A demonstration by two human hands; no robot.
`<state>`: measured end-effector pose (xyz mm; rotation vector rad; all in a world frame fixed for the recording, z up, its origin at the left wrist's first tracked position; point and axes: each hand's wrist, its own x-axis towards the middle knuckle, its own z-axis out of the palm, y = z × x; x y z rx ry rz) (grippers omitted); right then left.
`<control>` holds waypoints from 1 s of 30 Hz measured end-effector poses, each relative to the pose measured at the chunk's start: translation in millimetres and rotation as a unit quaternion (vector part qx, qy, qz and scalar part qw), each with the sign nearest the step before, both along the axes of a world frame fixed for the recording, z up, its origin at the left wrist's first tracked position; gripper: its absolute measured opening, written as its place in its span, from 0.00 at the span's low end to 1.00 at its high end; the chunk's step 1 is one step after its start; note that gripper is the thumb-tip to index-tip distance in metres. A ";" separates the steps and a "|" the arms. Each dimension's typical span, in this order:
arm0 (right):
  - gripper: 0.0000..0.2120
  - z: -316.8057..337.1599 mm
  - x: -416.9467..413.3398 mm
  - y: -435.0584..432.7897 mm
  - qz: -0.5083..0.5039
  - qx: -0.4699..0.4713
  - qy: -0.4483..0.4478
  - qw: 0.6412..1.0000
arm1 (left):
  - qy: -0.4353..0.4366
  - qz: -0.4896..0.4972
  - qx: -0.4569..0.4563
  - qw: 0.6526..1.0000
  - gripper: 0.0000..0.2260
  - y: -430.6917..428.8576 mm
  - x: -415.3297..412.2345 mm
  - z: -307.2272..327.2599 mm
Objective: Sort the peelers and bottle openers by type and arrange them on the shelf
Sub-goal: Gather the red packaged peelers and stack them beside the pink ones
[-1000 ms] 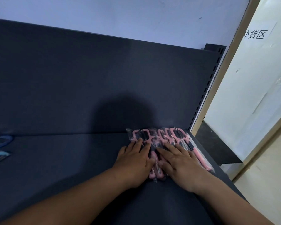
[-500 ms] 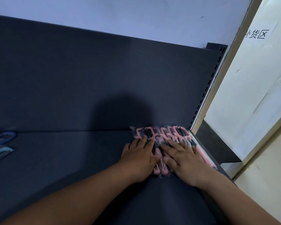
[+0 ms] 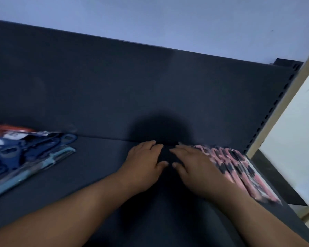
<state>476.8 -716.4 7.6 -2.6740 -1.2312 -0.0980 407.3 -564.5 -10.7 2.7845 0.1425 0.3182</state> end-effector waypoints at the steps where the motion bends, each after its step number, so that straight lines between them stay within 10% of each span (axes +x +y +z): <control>1: 0.23 3.0 -6.4 13.3 0.019 0.006 -0.002 1.000 | -0.021 0.006 -0.006 1.000 0.24 10.4 -10.7 2.1; 8: 0.22 7.4 -64.6 105.0 0.089 0.000 0.010 0.996 | -0.085 0.115 0.010 0.990 0.04 96.6 -94.1 15.0; 30: 0.20 17.0 -242.2 364.1 0.053 0.028 0.011 0.998 | -0.098 0.162 0.098 0.977 0.07 366.5 -311.4 26.2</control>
